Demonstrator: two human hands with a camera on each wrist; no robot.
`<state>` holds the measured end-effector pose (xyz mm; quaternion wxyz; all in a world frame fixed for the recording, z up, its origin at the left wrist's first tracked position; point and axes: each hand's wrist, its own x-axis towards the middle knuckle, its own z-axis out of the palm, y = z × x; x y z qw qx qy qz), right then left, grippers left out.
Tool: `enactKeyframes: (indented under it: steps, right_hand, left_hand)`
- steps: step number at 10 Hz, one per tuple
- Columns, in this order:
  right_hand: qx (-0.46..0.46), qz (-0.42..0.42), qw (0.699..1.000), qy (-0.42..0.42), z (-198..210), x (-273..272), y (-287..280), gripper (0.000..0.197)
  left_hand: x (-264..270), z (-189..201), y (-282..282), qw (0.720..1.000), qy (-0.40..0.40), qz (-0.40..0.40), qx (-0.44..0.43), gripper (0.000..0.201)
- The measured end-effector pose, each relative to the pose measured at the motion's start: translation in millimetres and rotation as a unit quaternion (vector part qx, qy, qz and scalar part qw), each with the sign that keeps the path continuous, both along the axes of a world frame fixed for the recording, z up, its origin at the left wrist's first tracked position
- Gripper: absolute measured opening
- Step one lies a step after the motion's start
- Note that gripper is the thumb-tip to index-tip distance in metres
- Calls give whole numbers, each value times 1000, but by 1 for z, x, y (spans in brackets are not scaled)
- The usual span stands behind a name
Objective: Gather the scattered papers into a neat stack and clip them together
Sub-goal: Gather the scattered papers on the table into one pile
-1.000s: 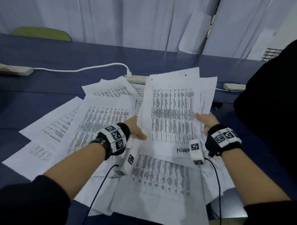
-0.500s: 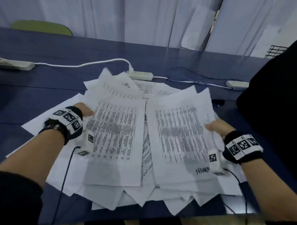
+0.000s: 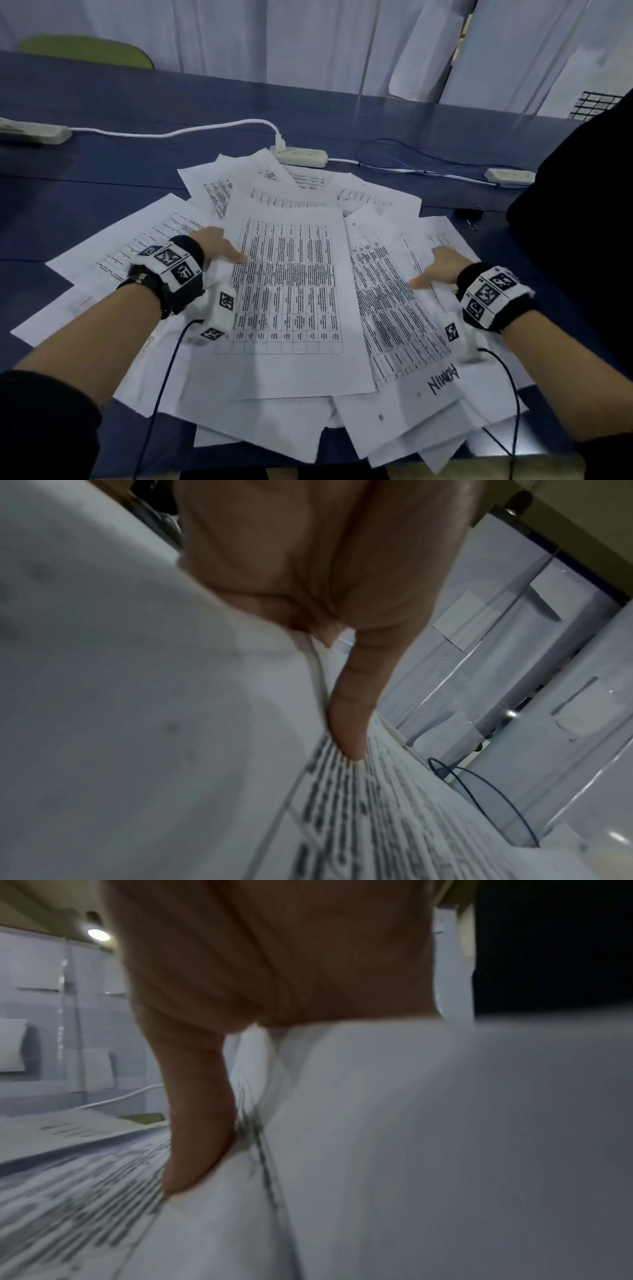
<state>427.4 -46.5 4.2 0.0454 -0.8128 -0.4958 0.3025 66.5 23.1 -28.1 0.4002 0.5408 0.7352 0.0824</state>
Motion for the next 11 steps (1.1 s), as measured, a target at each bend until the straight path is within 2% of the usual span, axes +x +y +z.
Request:
enactKeyframes:
  steps: [1, 2, 3, 4, 5, 6, 7, 8, 9, 10, 11]
  right_hand:
    - [-8, 15, 999, -40, -2, -9, -5, 84]
    - [16, 8, 1000, -21, -1, -14, -7, 69]
    - [43, -28, 998, 23, 2, -3, -1, 49]
    - [82, -103, 990, 49, 8, 17, 6, 49]
    - [95, -179, 977, 71, 6, 29, 9, 54]
    - [91, -192, 959, 189, -2, 14, 7, 50]
    - [105, -199, 941, 253, -34, 5, 20, 52]
    - [74, -185, 930, 310, -54, 1, 26, 58]
    - [60, -182, 936, 295, -32, -19, 16, 34]
    - [42, -144, 936, 317, -12, -21, 3, 7]
    - [52, -162, 935, 312, -8, -6, 6, 21]
  left_hand:
    - [5, -12, 4, 998, -62, -1, 20, 63]
    - [12, -8, 3, 994, -105, 11, 24, 54]
    - [8, -8, 8, 992, -112, 30, 52, 52]
    - [-5, -9, 11, 985, -143, 79, 55, 48]
    - [-9, -13, 10, 975, -194, 96, 41, 54]
    - [5, -7, -2, 974, -217, 69, -9, 64]
    - [27, 2, -16, 984, -178, 25, -10, 72]
    - [44, 9, -25, 980, -194, 49, 18, 67]
    - [32, 0, -24, 956, -269, 101, 55, 81]
    - [22, 1, -30, 922, -369, 104, 51, 48]
    - [18, 2, -33, 897, -428, 95, 49, 15]
